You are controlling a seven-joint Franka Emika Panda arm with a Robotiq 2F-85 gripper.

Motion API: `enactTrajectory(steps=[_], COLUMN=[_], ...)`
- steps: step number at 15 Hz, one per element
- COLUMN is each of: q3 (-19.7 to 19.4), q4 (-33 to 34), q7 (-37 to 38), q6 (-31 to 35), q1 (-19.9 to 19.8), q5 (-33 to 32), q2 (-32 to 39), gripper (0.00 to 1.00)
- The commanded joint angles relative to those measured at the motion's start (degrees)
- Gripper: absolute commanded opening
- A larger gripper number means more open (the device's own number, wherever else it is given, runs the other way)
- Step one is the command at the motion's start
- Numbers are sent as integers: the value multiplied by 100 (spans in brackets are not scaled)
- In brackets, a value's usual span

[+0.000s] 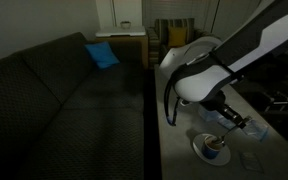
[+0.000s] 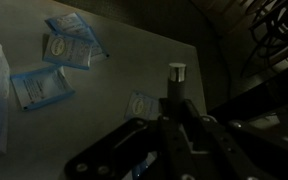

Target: Use the spoon to stir in the cup

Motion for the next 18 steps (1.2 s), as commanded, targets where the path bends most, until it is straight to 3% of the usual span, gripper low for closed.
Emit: enactTrajectory(steps=[1, 6, 8, 14, 18], q3=[-90, -182, -187, -65, 63], q4=[-80, -76, -81, -459, -812], q7=[-17, 18, 168, 420, 178], q6=[-105, -416, -49, 2378, 4066], q1=[77, 190, 140, -398, -819], q5=[-127, -456, -603, -834, -802], q2=[-128, -324, -387, -550, -530], gripper=[4, 4, 4, 4, 4])
